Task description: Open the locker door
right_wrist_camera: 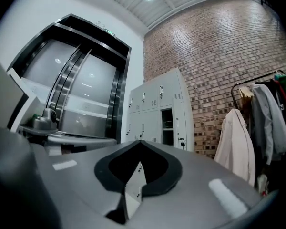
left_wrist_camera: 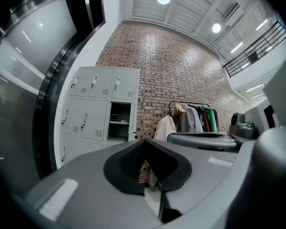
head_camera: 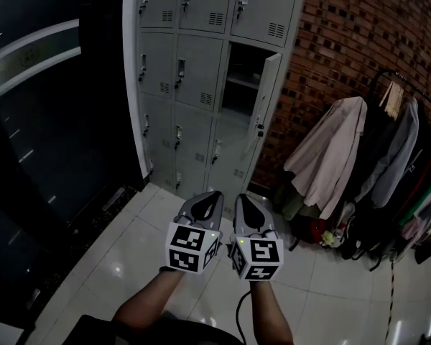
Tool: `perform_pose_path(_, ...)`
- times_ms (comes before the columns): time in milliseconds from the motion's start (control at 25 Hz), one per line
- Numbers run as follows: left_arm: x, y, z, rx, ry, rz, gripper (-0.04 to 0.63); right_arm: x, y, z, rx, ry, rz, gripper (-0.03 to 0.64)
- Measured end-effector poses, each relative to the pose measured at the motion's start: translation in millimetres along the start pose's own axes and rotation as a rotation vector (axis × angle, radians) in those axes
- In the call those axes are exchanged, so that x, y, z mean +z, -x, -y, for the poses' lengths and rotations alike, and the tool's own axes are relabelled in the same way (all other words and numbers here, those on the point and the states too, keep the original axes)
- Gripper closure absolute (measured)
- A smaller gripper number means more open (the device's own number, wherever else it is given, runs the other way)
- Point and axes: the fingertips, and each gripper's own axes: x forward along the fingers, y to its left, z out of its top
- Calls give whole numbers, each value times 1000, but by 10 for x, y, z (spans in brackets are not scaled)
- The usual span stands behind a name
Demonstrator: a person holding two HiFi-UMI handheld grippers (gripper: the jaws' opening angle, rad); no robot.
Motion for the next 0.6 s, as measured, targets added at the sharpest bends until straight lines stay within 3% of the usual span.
perform_pose_path(600,-74,92,72,-2,-12,-21,591,-29,95,-77,24,2,-2,617)
